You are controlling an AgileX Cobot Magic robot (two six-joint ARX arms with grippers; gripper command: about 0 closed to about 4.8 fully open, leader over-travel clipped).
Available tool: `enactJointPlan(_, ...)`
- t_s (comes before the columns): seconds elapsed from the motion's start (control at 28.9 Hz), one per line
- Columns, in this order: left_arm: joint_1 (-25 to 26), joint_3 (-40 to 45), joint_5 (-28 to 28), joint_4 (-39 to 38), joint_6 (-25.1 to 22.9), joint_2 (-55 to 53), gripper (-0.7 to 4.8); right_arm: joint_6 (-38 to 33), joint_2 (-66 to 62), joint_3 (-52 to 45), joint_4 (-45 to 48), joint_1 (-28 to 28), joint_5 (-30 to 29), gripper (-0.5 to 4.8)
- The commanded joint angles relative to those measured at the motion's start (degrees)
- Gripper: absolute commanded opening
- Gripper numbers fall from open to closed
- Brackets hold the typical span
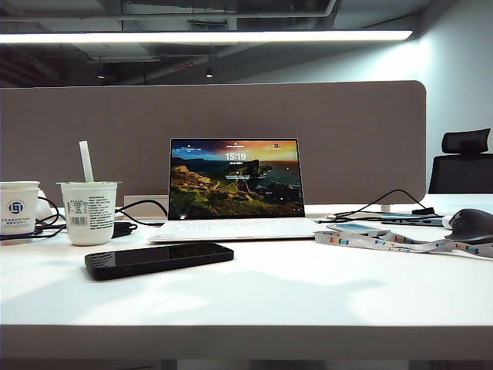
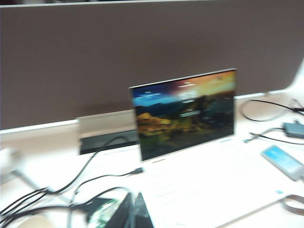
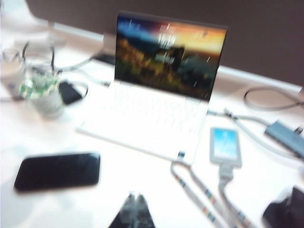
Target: Pick up the black phone, pick up the charger plug, insert the charger plug into the phone's charging port, and finally place the connected phone back on the desk.
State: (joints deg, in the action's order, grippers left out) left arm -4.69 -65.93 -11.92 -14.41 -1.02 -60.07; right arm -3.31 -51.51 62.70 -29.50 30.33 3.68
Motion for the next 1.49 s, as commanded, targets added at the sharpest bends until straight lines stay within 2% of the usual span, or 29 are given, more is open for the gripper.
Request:
enactJointPlan(0.03,-1.7,-1.3,-4.7,0.3,-0.9,-2.1,-0.06,-3.3,-1.0,0.4,-3.3,3.0,0.0,-0.03)
enactJointPlan(0.17,-1.8,-1.3,-10.9,-0.2,-0.7,-5.4,-0.06,-4.6,-2.8,0.2,-3.9,4.0,-4.3,-0.03)
enactJointPlan(0.28,-1.8,-1.3,-15.6,-1.5,-0.7,-8.0,-0.06,-4.7,-4.9,0.2,-3.3,4.0,-11.1,-0.03)
enactJointPlan(0.48,-2.3,-1.3,-18.9,-4.5,-2.0,-14.6,-0.04,-4.6,-11.9,0.2,-1.5,3.9,-22.1,-0.02)
enactJointPlan(0.55,-2.6,-1.3,-19.0,-5.4,-2.0,-16.9,0.31,-4.6,-14.6,0.2,-0.8,3.9,-23.0,-0.02)
enactJointPlan(0.76,-4.2,-1.3,-19.0,-6.1,-2.1,-23.9,2.44,-4.7,-22.8,0.2,5.4,3.8,-23.3,-0.02)
enactJointPlan(0.83,-4.8,-1.3,-18.8,-6.2,-2.4,-25.7,2.52,-4.7,-25.1,0.2,7.8,3.8,-23.4,-0.02)
enactJointPlan(0.97,-7.2,-1.3,-17.9,-5.6,-6.9,-29.2,2.53,-10.2,-30.3,0.2,12.5,4.0,-26.1,-0.02)
enactJointPlan(1.04,-8.4,-1.3,-15.9,-4.8,-7.1,-30.6,2.86,-11.5,-32.5,0.2,14.4,4.0,-28.1,-0.02)
enactJointPlan(1.14,-9.9,-1.2,-14.3,-5.5,-7.2,-32.6,3.41,-11.7,-34.2,0.2,16.7,4.0,-27.9,-0.02)
enactJointPlan(1.31,-10.8,-1.2,-13.2,-5.2,-10.1,-35.3,3.43,-11.5,-36.0,0.2,19.9,3.9,-25.6,-0.02)
enactJointPlan(1.49,-10.8,-1.2,-11.5,-3.9,-10.6,-38.2,3.43,-11.5,-38.9,0.2,19.9,3.7,-25.2,-0.02)
